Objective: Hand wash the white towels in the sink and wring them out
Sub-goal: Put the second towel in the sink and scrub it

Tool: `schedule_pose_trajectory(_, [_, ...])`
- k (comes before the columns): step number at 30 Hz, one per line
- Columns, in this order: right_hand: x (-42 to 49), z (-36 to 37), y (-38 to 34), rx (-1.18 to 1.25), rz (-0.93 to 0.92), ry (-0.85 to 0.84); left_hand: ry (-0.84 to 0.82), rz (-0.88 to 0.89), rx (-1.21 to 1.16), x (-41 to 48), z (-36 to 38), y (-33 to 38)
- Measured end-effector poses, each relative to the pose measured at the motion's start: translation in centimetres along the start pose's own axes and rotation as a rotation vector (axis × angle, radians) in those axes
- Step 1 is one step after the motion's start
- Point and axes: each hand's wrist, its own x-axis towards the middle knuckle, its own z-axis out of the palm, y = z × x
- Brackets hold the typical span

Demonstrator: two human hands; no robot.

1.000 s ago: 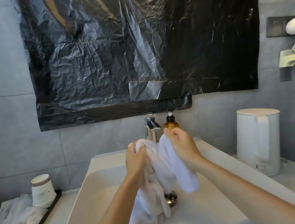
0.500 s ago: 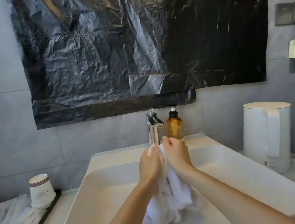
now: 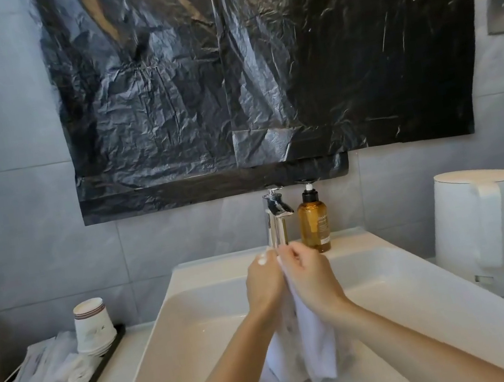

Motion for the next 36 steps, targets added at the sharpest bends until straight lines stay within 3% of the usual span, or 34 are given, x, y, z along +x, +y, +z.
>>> schedule_pose_trajectory(5, [1.7,-1.0,0.1,-0.011,0.147,0.161,-0.143,0.027,-0.113,-1.6,0.3,0.3])
schedule_pose_trajectory(10, [-0.5,-0.1,-0.5,-0.029,-0.041,-0.021,-0.004,0.037,-0.068,-0.4,-0.1,0.0])
schedule_pose_trajectory(14, [1.4,-0.6,-0.3,-0.046,0.065,0.176,-0.099,0.025,-0.149,-1.4,0.3,0.2])
schedule_pose_trajectory(18, [-0.3,0.0,0.0,-0.045,-0.104,0.005,-0.070,0.050,-0.146,-0.9,-0.3,0.4])
schedule_pose_trajectory(22, [1.7,-0.8,-0.1,-0.028,0.090,0.165,-0.185,-0.077,-0.253,-1.6,0.0,0.6])
schedule_pose_trajectory(27, [-0.5,0.0,-0.4,-0.001,-0.089,-0.029,-0.061,0.032,-0.158,-0.6,-0.5,0.1])
schedule_pose_trajectory(31, [1.4,-0.8,-0.5,0.004,0.074,0.147,-0.142,0.020,-0.144,-1.1,0.3,0.1])
schedule_pose_trajectory(36, [-0.2,-0.2,-0.5,0.019,-0.081,-0.023,-0.039,0.063,-0.143,-0.2,-0.3,-0.2])
